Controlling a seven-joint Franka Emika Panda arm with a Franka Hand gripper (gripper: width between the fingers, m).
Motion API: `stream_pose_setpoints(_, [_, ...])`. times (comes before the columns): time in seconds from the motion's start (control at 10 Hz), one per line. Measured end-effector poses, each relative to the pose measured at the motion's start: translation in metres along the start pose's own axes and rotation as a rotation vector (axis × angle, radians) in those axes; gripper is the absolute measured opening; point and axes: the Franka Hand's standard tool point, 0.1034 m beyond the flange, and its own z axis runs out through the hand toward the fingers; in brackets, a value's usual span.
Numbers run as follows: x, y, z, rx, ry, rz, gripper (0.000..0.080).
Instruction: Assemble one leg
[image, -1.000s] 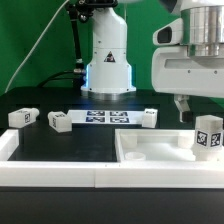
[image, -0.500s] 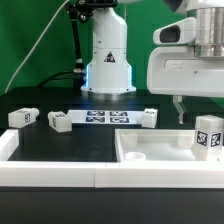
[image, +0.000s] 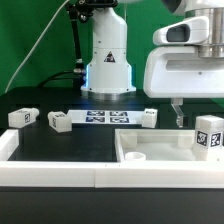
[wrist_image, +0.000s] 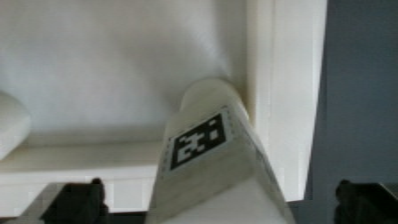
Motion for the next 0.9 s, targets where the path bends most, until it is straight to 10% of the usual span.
stream_pose_setpoints(0.7, [0.0048,0.0018,-0.0028,-0.042,0.003,-0.438,0.0649])
stream_pose_setpoints(0.9, [0.0049,0.0022,-0.0028,-0.043,0.003,-0.438,0.0388])
